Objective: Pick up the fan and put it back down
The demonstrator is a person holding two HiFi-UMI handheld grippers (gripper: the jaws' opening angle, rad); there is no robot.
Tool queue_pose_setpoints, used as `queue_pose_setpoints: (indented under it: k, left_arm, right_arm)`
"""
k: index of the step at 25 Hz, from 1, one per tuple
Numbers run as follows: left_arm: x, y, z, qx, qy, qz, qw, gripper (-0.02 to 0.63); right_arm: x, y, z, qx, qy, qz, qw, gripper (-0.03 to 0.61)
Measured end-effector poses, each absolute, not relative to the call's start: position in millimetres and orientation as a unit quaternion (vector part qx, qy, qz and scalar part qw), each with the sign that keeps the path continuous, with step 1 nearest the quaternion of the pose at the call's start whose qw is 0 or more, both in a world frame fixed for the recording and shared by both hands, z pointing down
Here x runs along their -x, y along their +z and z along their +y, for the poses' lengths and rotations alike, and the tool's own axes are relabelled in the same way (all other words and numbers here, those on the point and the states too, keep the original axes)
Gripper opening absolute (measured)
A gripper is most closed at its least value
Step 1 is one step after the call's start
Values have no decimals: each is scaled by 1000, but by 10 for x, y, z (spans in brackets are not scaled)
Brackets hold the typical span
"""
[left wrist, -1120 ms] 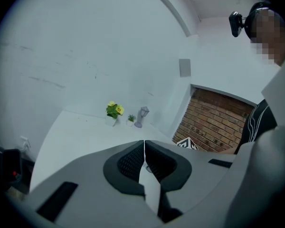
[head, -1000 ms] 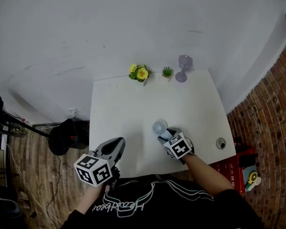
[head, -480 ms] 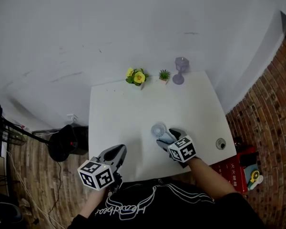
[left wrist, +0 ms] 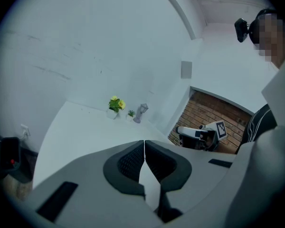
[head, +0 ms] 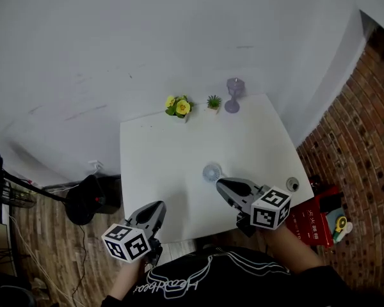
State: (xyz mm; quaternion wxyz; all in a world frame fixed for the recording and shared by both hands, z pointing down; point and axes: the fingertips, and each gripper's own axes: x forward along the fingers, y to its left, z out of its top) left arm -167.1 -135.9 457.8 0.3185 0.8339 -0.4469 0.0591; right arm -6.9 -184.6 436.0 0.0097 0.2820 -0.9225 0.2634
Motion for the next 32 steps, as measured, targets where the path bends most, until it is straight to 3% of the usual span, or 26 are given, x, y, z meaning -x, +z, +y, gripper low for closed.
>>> queue_pose_setpoints:
  k: [1, 10, 32]
  left_arm:
    - [1663, 4533, -1292, -836, 57, -444, 318, 34]
    - [1580, 4025, -744, -868, 36, -412, 275, 34]
    - [1578, 3863, -102, -886, 38, -404, 227, 34]
  right_arm:
    - [114, 4285, -1747, -273, 259, -926, 3, 2]
    - [428, 3927, -940, -208, 235, -949, -3, 1]
    - [720, 3755, -199, -190, 175, -966, 18, 0]
